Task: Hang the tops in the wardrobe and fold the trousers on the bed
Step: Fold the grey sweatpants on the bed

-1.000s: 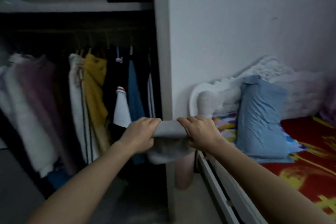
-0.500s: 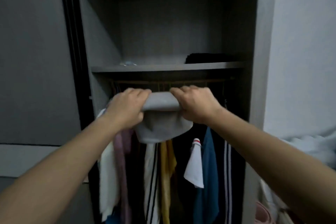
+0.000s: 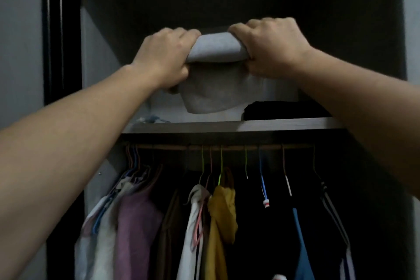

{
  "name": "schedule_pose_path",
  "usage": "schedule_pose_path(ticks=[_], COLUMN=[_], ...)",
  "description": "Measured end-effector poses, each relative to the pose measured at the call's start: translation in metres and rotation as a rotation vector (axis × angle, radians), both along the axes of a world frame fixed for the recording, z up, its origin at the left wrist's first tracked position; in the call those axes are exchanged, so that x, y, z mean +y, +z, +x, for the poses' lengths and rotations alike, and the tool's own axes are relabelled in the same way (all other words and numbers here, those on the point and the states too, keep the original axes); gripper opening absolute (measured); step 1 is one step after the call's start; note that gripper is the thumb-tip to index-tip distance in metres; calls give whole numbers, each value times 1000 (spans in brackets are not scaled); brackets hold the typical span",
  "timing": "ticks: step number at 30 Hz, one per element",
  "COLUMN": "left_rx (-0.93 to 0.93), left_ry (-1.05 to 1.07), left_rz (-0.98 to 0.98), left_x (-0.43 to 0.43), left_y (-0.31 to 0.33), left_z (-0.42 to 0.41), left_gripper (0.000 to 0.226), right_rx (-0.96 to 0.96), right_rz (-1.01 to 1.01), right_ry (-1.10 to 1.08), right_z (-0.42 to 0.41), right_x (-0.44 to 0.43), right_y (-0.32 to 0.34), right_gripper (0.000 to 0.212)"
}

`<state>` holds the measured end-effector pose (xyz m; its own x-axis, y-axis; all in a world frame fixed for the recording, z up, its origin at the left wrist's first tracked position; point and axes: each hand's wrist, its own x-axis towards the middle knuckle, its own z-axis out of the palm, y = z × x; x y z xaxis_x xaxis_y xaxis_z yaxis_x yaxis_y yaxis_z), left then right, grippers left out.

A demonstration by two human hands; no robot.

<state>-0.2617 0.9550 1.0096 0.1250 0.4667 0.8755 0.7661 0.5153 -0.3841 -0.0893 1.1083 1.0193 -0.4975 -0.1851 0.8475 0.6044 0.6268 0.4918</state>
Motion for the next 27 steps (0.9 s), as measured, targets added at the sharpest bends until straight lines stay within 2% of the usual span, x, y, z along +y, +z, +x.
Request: schedule_pose_path(ticks=[7, 14, 19, 22, 24, 27], left_rx=[7, 7, -71, -32, 50, 95], left_ry=[52, 7, -29, 3, 75, 87], left_rz=[-32, -90, -136, -68, -18, -97], left_x=[68, 130, 173, 203, 223, 241], left_y=[21, 33, 54, 64, 62, 47], left_z=[-75, -170, -222, -239, -249, -263], left_gripper=[61, 59, 56, 62, 75, 79], right_rx=[-26, -97, -130, -35, 10, -123], right_rz=[-8, -88, -154, -119, -121, -229], right_ry=[-44, -149, -226, -241, -252, -240], right_z=[-73, -157, -211, -232, -241, -244], right_x=[66, 116, 149, 172, 188, 210], right_y=[20, 33, 54, 60, 54, 37], right_gripper=[58, 58, 55, 66, 76, 80])
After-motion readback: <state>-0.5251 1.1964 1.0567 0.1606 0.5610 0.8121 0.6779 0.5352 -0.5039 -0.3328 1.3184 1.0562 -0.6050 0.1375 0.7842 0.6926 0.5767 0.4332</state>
